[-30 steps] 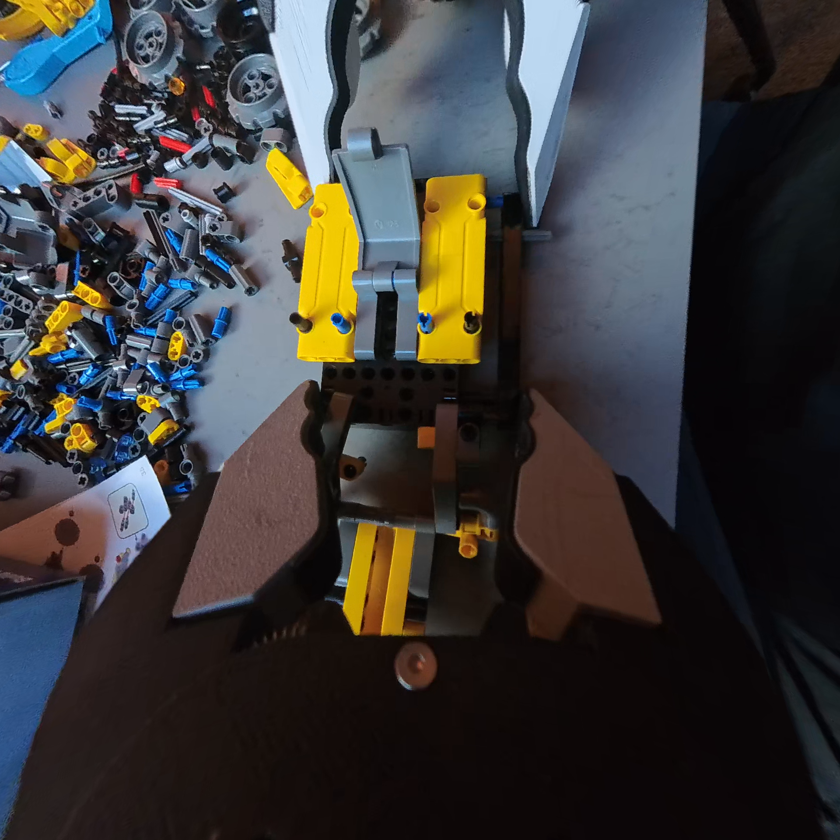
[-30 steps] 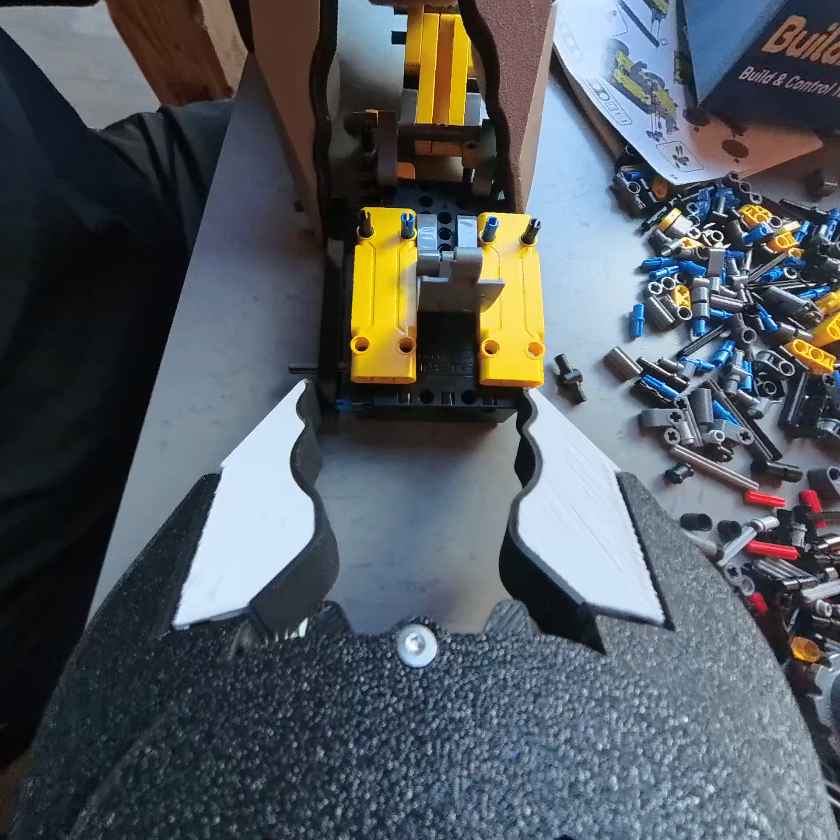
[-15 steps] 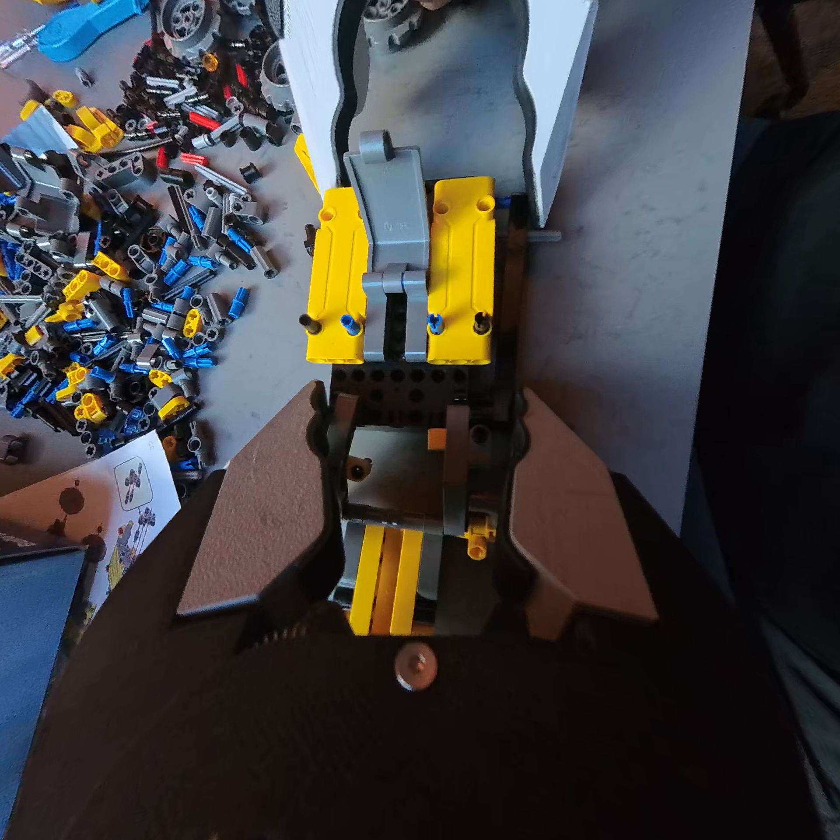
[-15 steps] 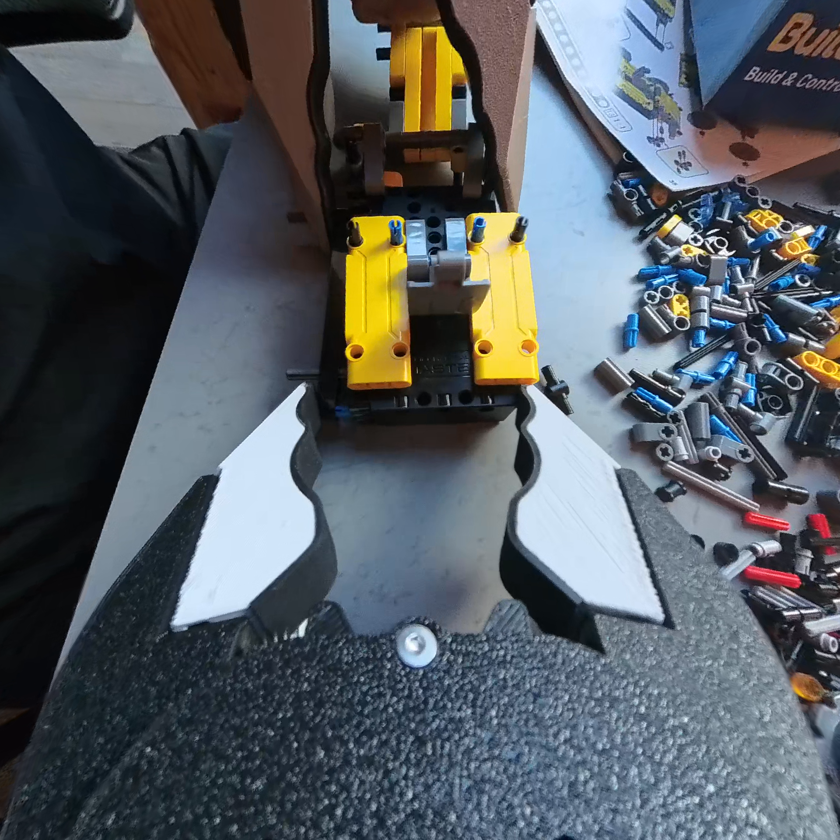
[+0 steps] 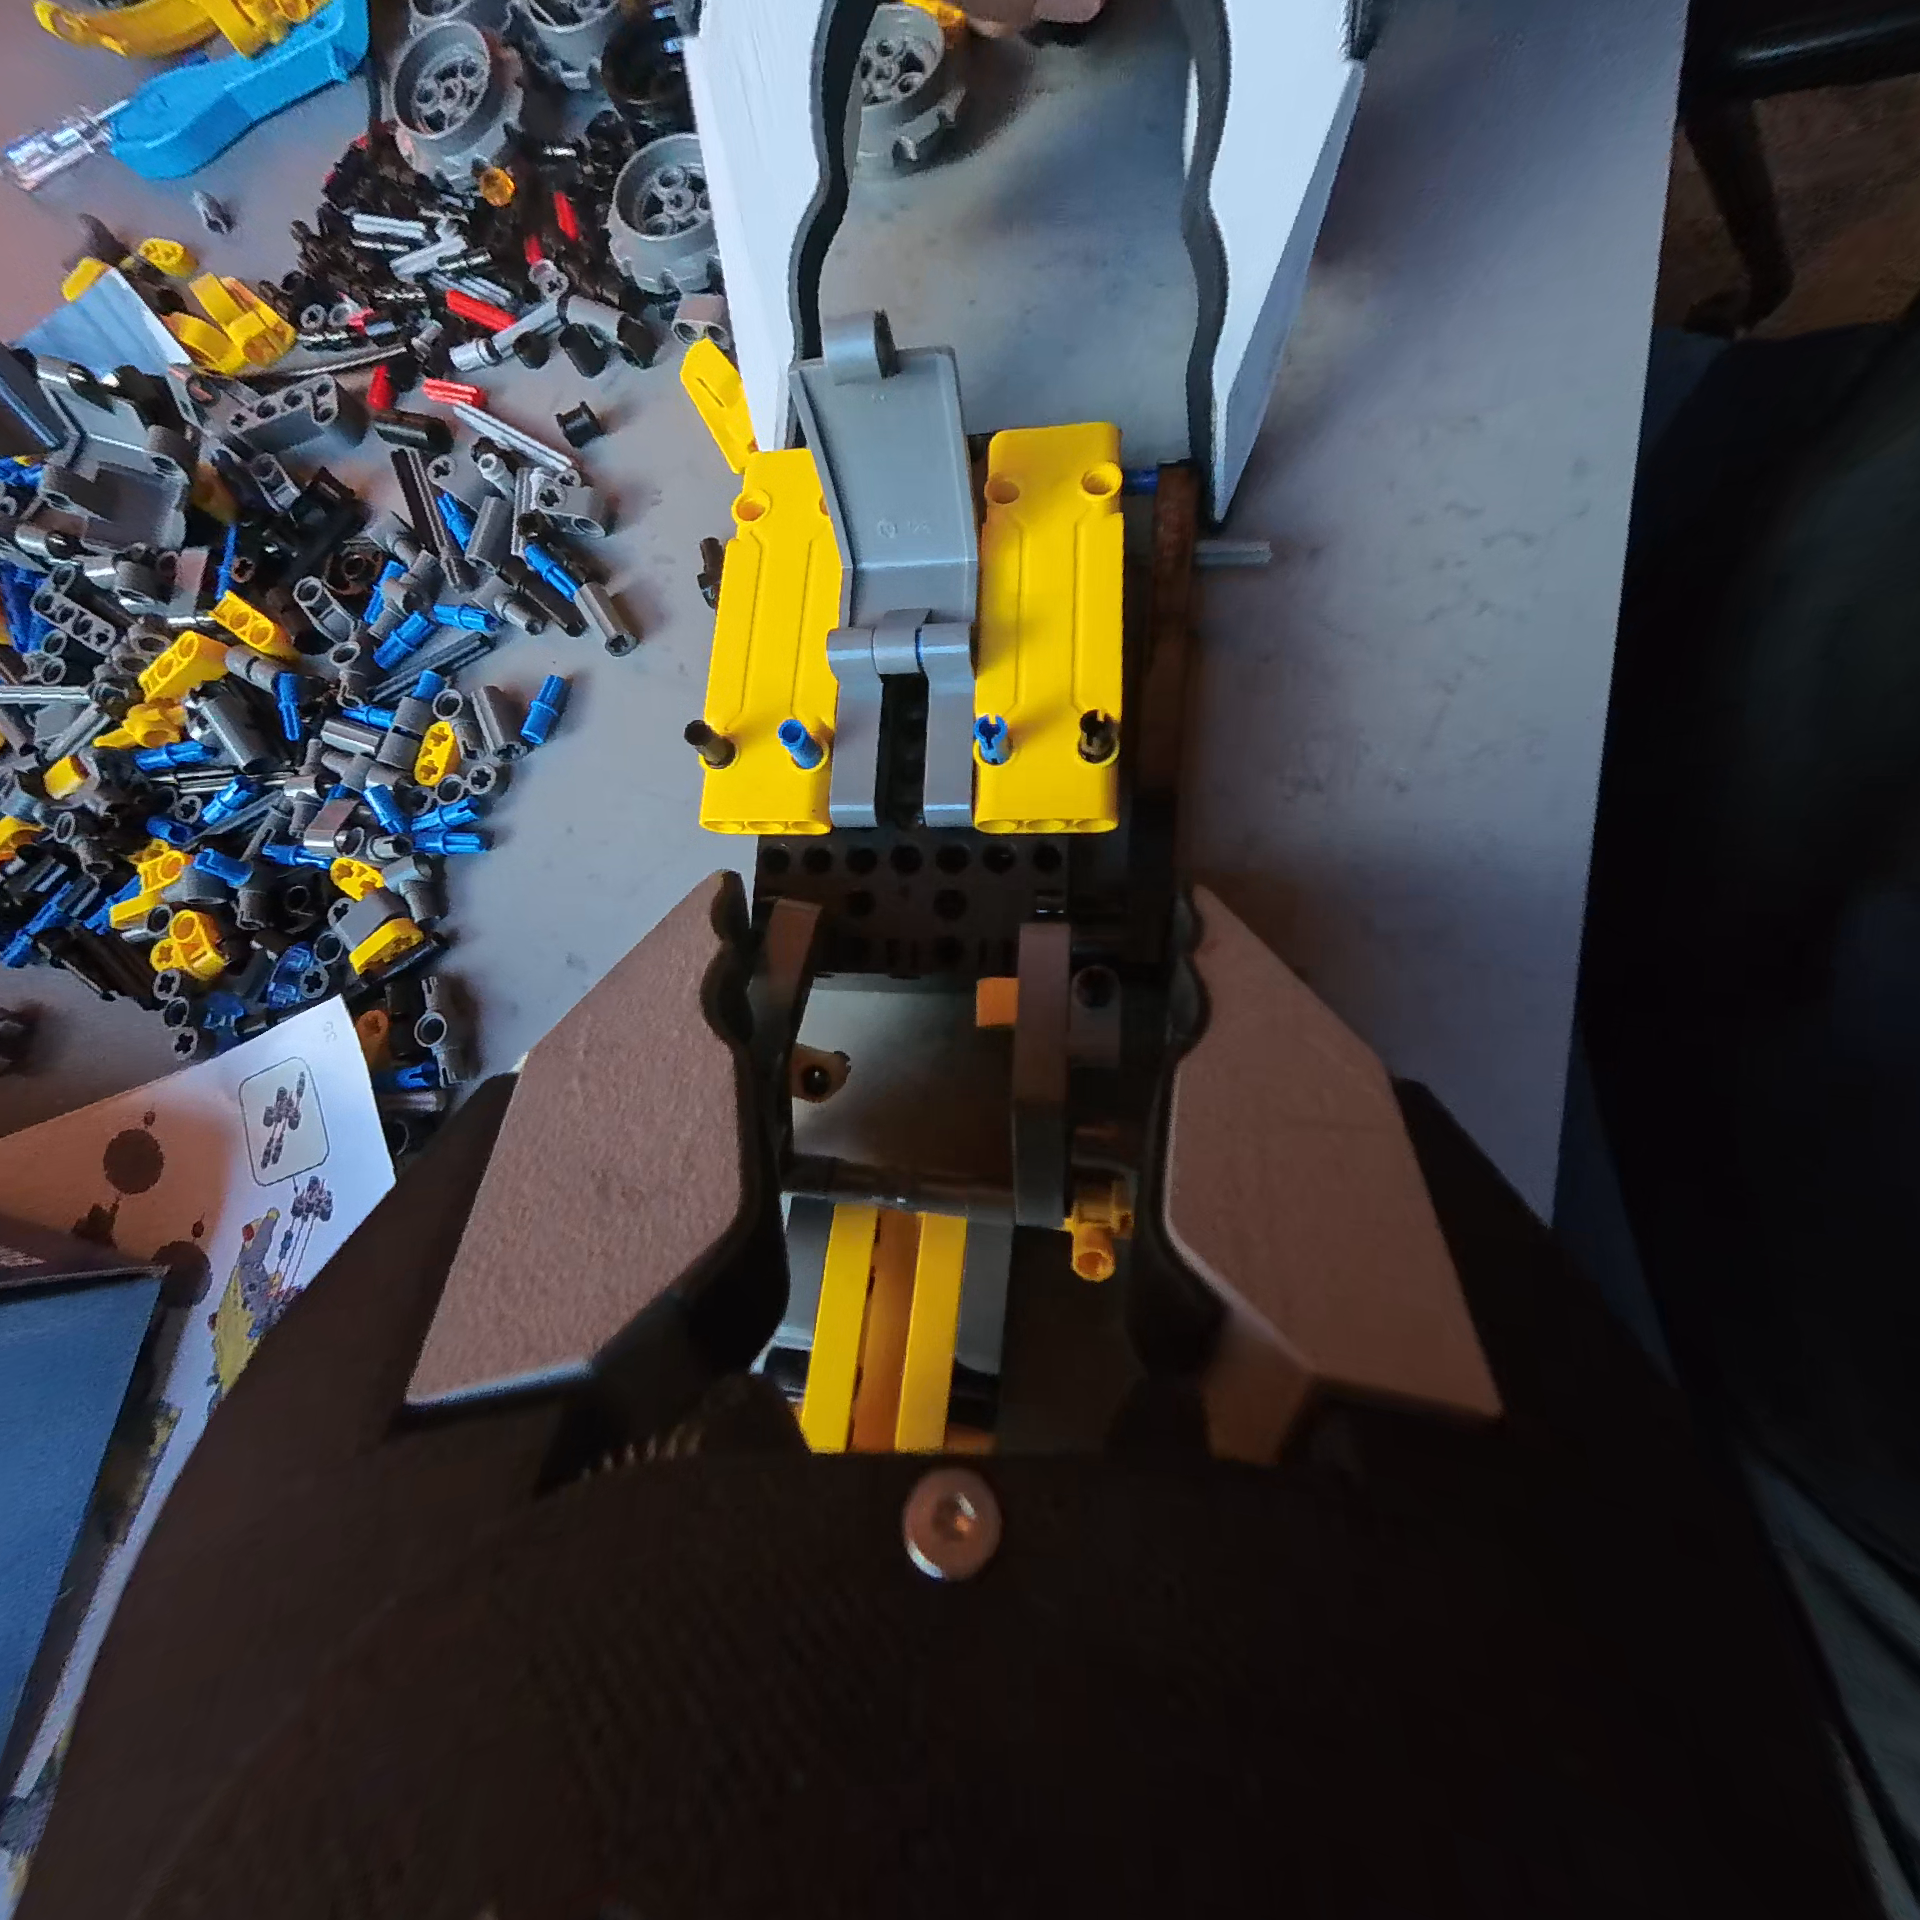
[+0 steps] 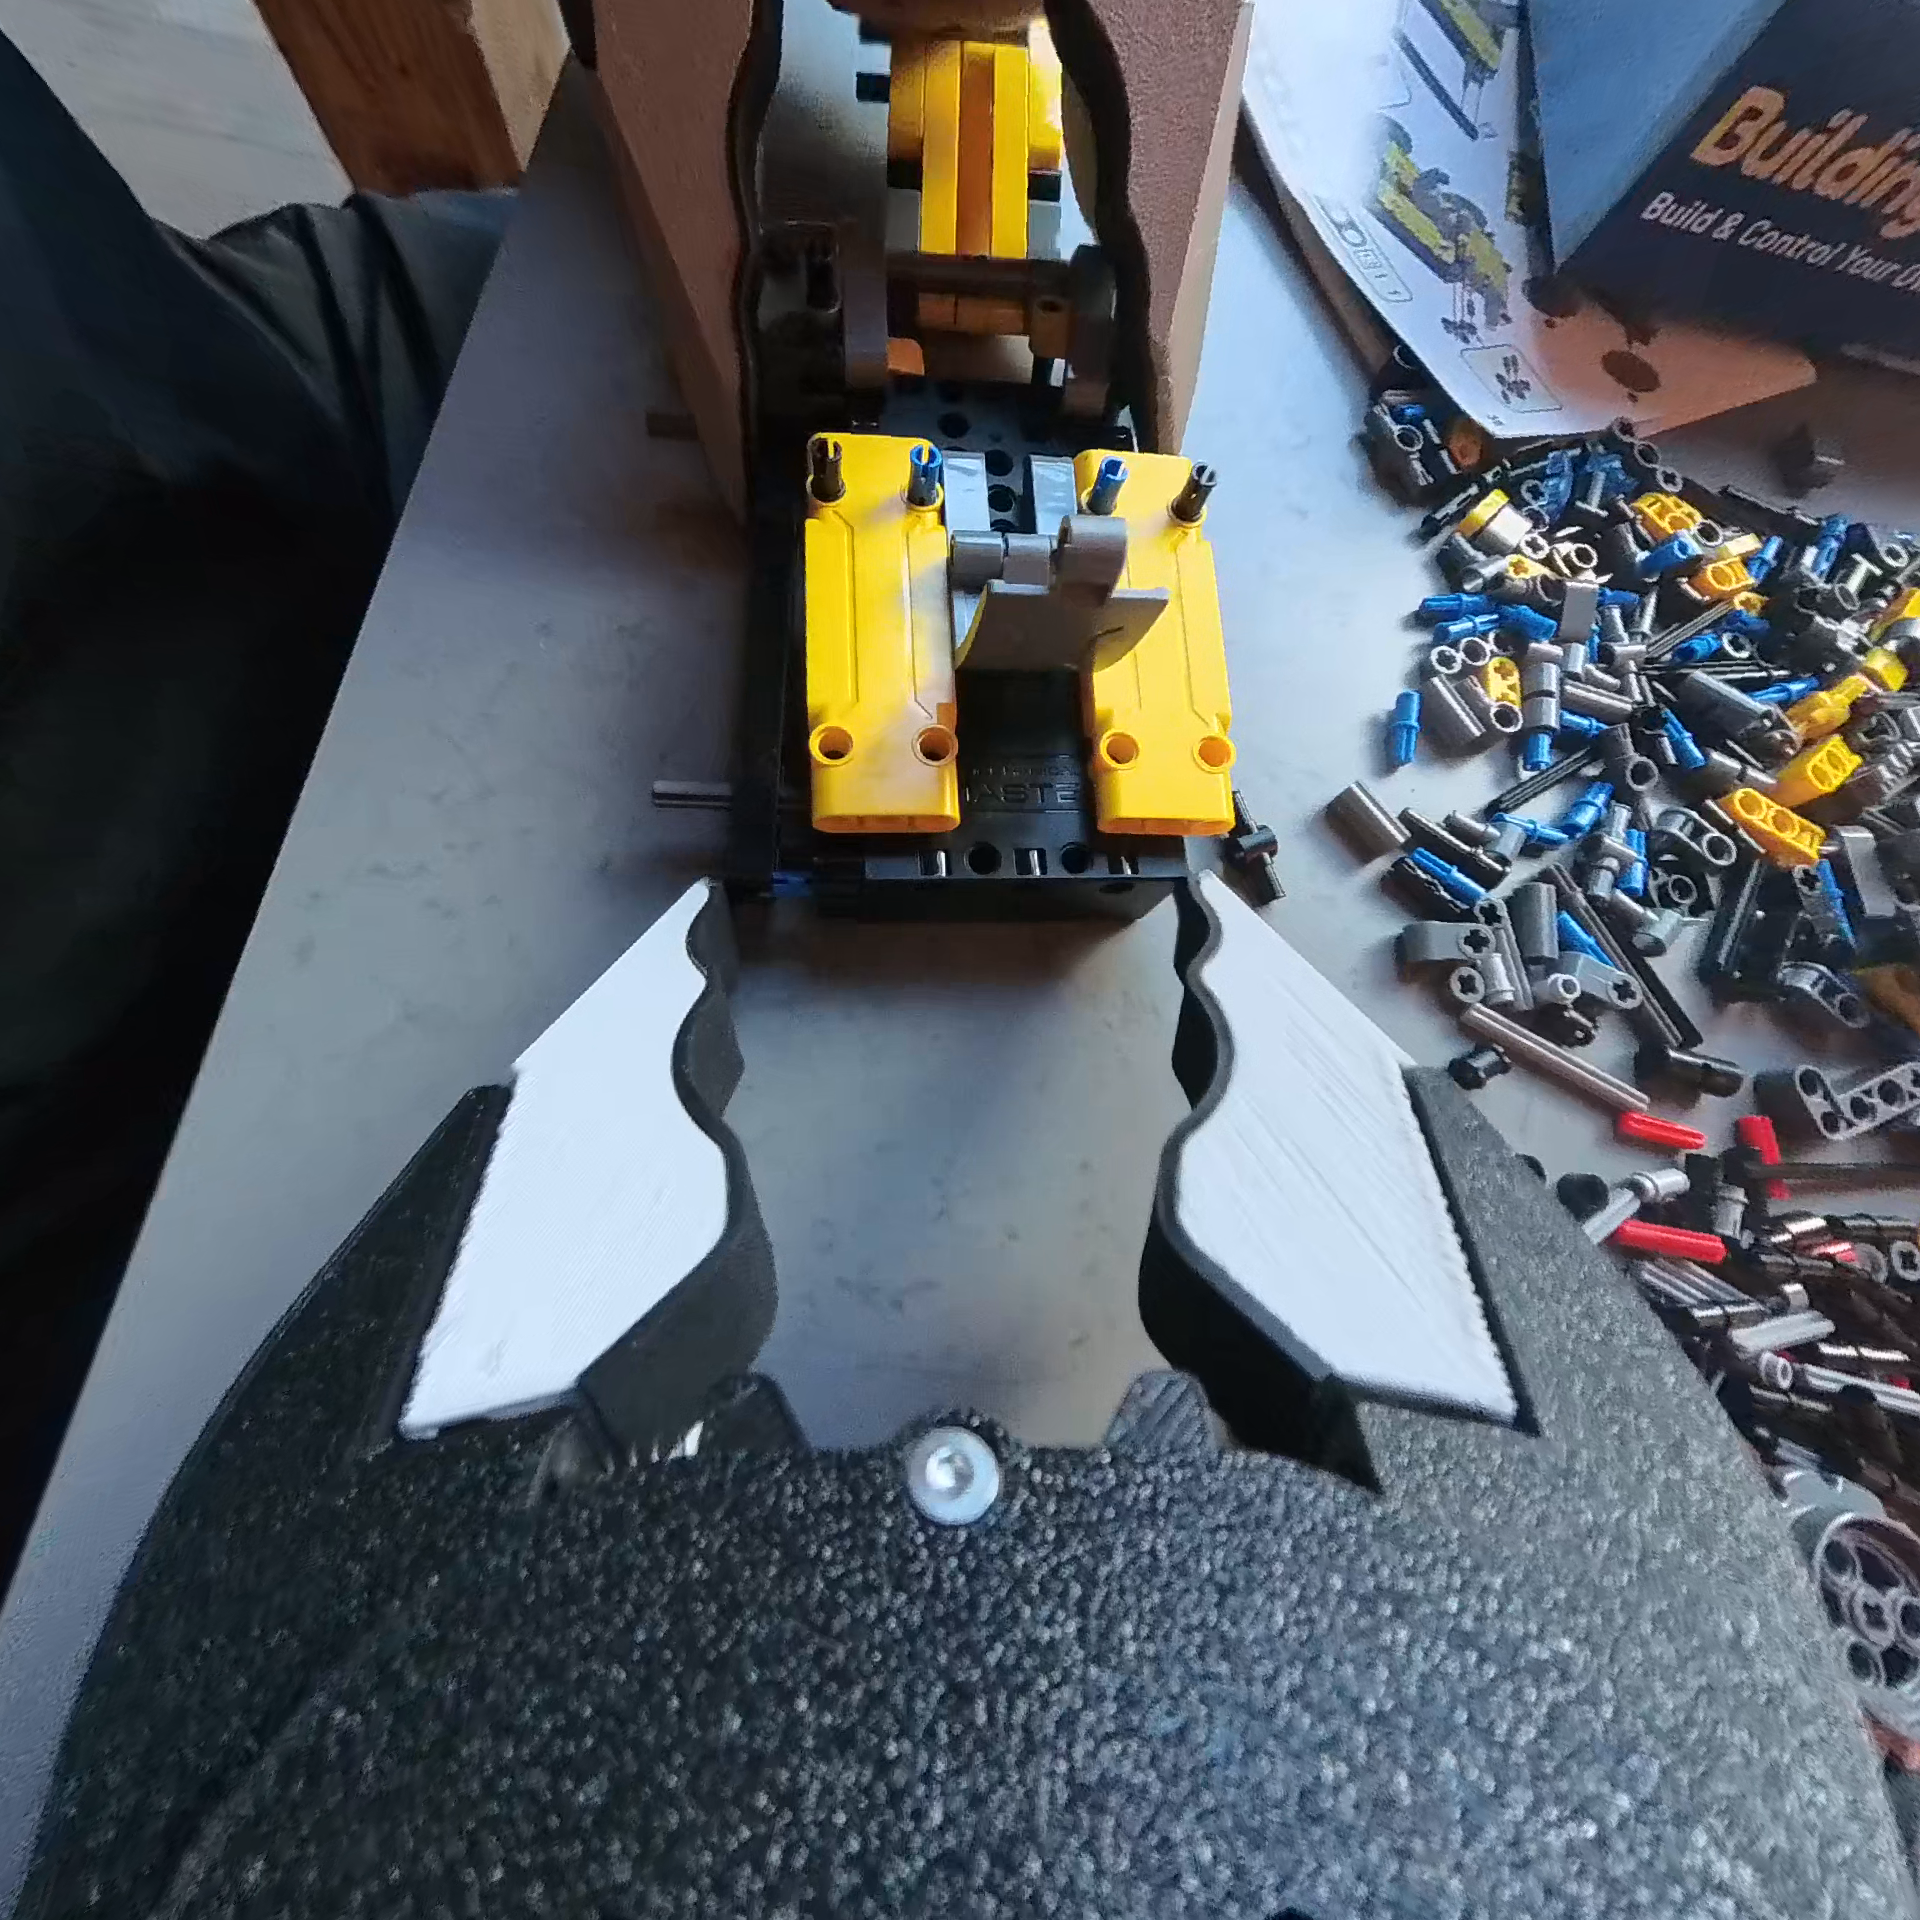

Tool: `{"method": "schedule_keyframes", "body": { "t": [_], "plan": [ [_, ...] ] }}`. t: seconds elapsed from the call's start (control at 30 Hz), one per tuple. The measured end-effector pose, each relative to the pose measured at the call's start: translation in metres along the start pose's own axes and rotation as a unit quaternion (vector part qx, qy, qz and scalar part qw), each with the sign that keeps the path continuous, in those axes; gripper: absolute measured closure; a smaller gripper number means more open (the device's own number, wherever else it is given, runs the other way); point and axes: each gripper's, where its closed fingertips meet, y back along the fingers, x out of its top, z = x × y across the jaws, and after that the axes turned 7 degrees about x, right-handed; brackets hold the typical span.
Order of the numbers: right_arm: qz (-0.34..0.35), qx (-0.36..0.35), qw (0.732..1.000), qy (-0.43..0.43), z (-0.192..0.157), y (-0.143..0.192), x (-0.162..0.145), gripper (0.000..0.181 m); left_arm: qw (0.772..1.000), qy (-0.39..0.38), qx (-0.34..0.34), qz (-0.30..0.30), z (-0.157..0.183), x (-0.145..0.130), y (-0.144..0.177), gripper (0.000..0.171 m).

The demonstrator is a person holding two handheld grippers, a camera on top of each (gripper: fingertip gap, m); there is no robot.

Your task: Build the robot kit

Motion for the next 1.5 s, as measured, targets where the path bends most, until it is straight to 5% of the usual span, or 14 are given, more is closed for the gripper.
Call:
{"method": "schedule_keyframes", "body": {
  "t": [0.37,0.63,1.07,1.33,1.5],
  "plan": [
    [0.000,0.047,0.999,-0.013,0.006,-0.002,0.001,0.100,1.000,0.006,0.011,-0.009,0.000,-0.001,0.000,0.093],
    [-0.083,0.070,0.994,0.002,0.007,-0.005,-0.003,0.102,1.000,0.009,0.013,-0.012,-0.001,-0.003,0.001,0.093],
    [-0.007,0.008,0.998,-0.063,0.003,-0.012,0.008,0.105,0.999,0.010,0.000,-0.053,-0.005,-0.015,0.008,0.090],
    [0.103,-0.063,0.987,-0.106,0.018,0.024,0.022,0.104,0.992,0.109,-0.045,0.037,-0.010,0.010,0.032,0.093],
    [0.121,-0.095,0.982,-0.111,0.016,0.034,0.019,0.107,0.990,0.132,-0.005,0.051,-0.035,0.007,0.062,0.092]
  ]
}}
